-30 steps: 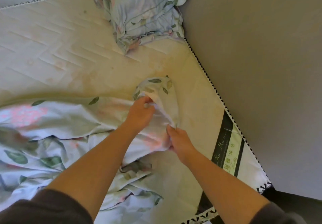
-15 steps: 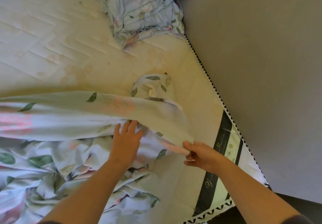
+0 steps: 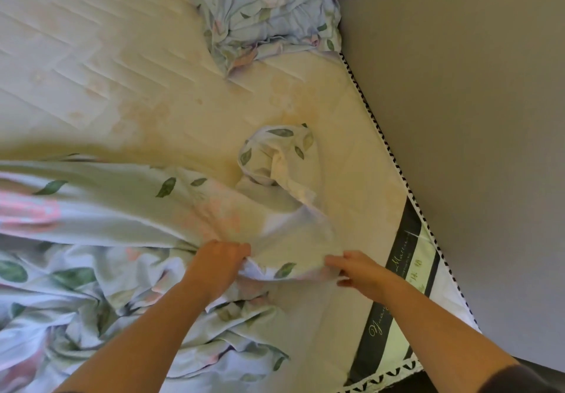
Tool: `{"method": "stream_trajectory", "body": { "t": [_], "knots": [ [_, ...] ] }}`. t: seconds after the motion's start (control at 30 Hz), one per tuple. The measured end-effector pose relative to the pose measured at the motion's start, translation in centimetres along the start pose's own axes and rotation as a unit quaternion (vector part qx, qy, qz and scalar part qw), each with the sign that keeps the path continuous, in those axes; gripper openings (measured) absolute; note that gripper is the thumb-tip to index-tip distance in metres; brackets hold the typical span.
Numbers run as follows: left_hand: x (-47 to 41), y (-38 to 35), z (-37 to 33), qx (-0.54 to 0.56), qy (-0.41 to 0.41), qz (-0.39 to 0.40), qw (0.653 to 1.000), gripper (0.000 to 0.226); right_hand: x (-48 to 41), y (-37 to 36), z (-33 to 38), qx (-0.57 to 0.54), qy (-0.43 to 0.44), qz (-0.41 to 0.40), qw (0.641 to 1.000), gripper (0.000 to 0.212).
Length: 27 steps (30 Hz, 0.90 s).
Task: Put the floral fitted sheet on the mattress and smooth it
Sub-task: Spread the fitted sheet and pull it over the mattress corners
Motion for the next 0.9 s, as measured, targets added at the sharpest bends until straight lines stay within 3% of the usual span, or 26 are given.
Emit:
{"method": "stream_trajectory", "body": {
  "t": [0.07,0.17,0.2,0.3,0.37,0.43,0.5,0.6,0.63,0.73,0.8,0.9],
  "knots": [
    [1.0,-1.4,-0.8,0.044,-0.052,0.11,0.992,0.021,-0.5,0.5,1.1,-0.081,0.063,-0.103,0.989,0.019],
    [1.6,-2.0,-2.8,0.065,-0.083,0.236,0.966,0.03,-0.5,0.8,2.0,-0.146,0.102,-0.184,0.967,0.024],
    [0.9,-1.4,-3.2,0.074,-0.066,0.221,0.97,0.031,-0.5,1.0,2.2,-0.136,0.102,-0.193,0.966,0.025],
    [-2.8,2.8,-3.5,0.022,-0.033,0.011,0.999,0.022,-0.5,1.1,1.8,-0.042,0.065,-0.186,0.98,0.025],
    [-5.2,4.3,-4.7,-0.033,-0.062,-0.074,0.995,0.047,-0.6,0.8,0.5,-0.041,0.025,-0.148,0.988,0.023],
    [-7.3,4.2,-6.2,-0.04,-0.103,-0.061,0.992,0.072,-0.9,0.1,-0.7,-0.076,0.015,-0.119,0.99,0.026],
    [-8.9,3.3,-7.6,-0.046,-0.129,-0.011,0.99,0.078,-1.3,-0.4,-1.4,-0.062,0.029,-0.119,0.991,0.036],
    [-9.7,3.0,-7.7,-0.119,-0.121,0.015,0.985,0.04,-1.8,-1.0,-2.3,0.077,0.044,-0.12,0.989,0.057],
    [-9.7,3.3,-7.2,-0.09,-0.101,0.006,0.991,0.033,-1.9,-1.2,-2.5,0.137,0.038,-0.119,0.983,0.056],
    [-8.5,6.6,-5.8,0.12,-0.058,-0.073,0.988,0.024,-1.0,-1.5,-1.7,0.268,0.039,-0.15,0.951,0.02],
    [-7.1,10.3,-4.5,0.215,-0.054,-0.132,0.966,0.018,0.5,-1.6,0.8,0.207,0.089,-0.194,0.955,0.01],
    [-3.9,15.6,-1.6,0.244,-0.063,-0.14,0.958,0.003,4.4,-2.0,6.6,-0.016,0.165,-0.247,0.955,0.009]
  ]
}}
Point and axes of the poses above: each hand's wrist, its own x-axis away from the middle knuckle, its own y-axis out of the back of the hand, z = x × y, the point moved 5 cm from there along -x, towards the middle knuckle, and after that the axes turned 2 degrees about y, right-handed, at the moved point
